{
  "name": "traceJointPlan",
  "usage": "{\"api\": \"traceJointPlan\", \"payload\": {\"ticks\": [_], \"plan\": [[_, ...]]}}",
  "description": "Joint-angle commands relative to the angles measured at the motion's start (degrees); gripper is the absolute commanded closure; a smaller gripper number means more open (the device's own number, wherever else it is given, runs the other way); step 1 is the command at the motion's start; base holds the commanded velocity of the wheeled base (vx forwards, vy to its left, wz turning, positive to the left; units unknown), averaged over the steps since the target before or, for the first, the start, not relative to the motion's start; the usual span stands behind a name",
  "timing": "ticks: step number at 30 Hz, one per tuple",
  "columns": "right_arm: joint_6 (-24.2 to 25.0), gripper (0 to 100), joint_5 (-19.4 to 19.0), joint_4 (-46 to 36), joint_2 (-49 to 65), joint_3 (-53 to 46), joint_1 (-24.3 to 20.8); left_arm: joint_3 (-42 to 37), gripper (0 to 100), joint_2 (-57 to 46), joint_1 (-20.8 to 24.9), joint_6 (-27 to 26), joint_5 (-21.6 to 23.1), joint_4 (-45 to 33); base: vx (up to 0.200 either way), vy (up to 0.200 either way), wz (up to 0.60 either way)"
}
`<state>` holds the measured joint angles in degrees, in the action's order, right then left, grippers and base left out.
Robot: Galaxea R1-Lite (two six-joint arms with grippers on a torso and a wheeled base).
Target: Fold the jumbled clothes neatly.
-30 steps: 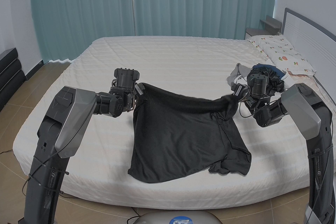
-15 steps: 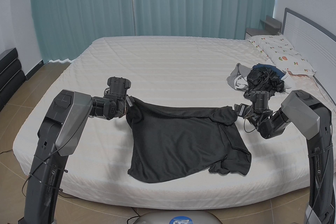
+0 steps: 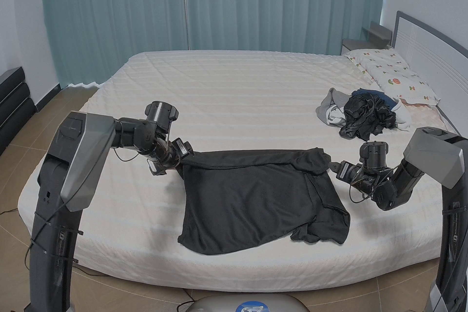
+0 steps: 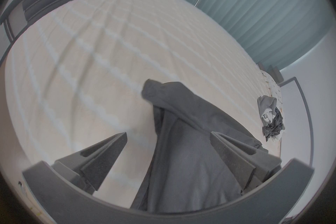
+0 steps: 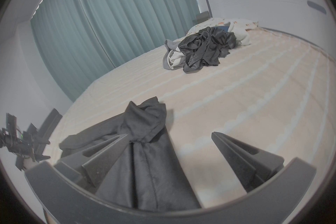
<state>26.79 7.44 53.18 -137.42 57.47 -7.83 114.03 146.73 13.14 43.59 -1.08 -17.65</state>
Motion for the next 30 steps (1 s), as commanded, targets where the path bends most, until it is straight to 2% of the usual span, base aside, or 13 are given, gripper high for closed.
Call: {"api": "traceJointPlan", "payload": {"ticks": [1, 5, 7, 9, 10, 11, 13, 14, 15, 18, 22, 23, 30], "plan": [[4.32, 0, -2.69, 1.93, 6.47, -6.75, -0.08, -0.56, 0, -7.33, -1.89, 2.11, 2.40, -6.17, 0.000, 0.000, 0.00], [9.33, 0, -2.78, 1.93, 9.28, -9.30, -1.05, -5.84, 0, -12.17, -3.39, 2.46, 5.30, -10.56, 0.000, 0.000, 0.00], [14.34, 0, -2.87, 1.93, 11.21, -11.68, -2.28, -14.63, 0, -17.79, -3.65, 2.29, 11.63, -8.72, 0.000, 0.000, 0.00], [14.34, 0, -2.87, 1.93, 11.21, -11.68, -2.28, -14.63, 0, -17.79, -3.65, 2.29, 11.63, -8.72, 0.000, 0.000, 0.00], [20.31, 0, -2.87, 1.93, 12.62, -13.43, -2.54, -24.12, 0, -23.33, -3.65, 2.46, 13.92, -2.74, 0.000, 0.000, 0.00], [22.07, 0, -2.95, 1.93, 12.88, -13.96, -2.54, -27.72, 0, -24.82, -3.56, 2.37, 13.83, -0.28, 0.000, 0.000, 0.00], [24.71, 0, -3.13, 2.02, 13.15, -14.75, -2.46, -34.84, 0, -28.07, -3.47, 2.37, 13.83, 4.91, 0.000, 0.000, 0.00], [24.88, 0, -3.22, 2.02, 13.15, -14.84, -2.37, -35.28, 0, -28.34, -3.47, 2.46, 13.83, 5.35, 0.000, 0.000, 0.00], [26.47, 0, -3.48, 2.02, 13.06, -15.72, -2.46, -41.08, 0, -31.24, -3.39, 2.81, 14.36, 10.01, 0.000, 0.000, 0.00], [26.99, 0, -4.54, 2.46, 12.80, -17.39, -2.37, -48.29, 0, -33.61, -2.95, 4.75, 13.92, 15.72, 0.000, 0.000, 0.00], [26.99, 0, -5.24, 3.87, 12.53, -17.56, -2.11, -49.78, 0, -33.79, -2.51, 9.49, 13.83, 17.65, 0.000, 0.000, 0.00], [26.99, 0, -5.33, 4.13, 12.27, -17.74, -2.28, -49.87, 0, -33.52, -2.33, 14.77, 14.44, 18.09, 0.200, 0.000, 0.00], [26.47, 0, -5.15, 5.10, 12.18, -20.11, -3.34, -50.22, 0, -30.71, -1.10, 15.91, 15.50, 20.55, 0.200, 0.000, 0.00]]}}
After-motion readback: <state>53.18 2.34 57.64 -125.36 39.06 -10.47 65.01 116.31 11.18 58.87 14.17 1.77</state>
